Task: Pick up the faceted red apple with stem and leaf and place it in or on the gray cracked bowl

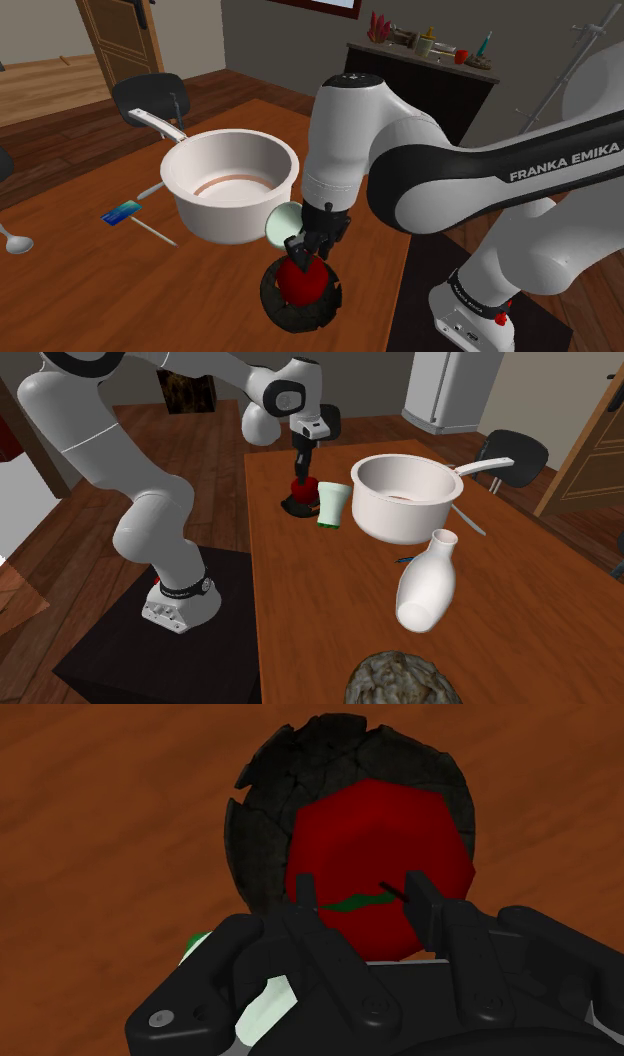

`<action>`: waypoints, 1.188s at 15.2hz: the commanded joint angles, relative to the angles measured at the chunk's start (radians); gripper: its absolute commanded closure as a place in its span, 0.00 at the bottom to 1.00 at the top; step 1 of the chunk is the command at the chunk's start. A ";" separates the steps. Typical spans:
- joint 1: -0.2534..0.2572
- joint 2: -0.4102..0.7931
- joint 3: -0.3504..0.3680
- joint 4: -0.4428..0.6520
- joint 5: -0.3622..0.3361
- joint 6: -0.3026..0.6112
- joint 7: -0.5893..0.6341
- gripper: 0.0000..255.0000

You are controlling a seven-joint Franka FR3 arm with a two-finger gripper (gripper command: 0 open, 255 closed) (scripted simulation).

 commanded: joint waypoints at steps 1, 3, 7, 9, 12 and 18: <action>0.000 0.000 0.000 0.000 0.000 0.000 0.000 1.00; 0.000 0.000 0.000 0.000 0.000 0.000 0.000 0.00; 0.000 0.000 0.000 0.000 0.000 0.000 0.000 0.00; 0.001 -0.029 -0.022 0.046 -0.001 -0.074 -0.005 0.00; 0.000 -0.049 -0.041 0.090 -0.005 -0.137 -0.007 0.00; 0.000 -0.049 -0.041 0.090 -0.005 -0.137 -0.007 0.00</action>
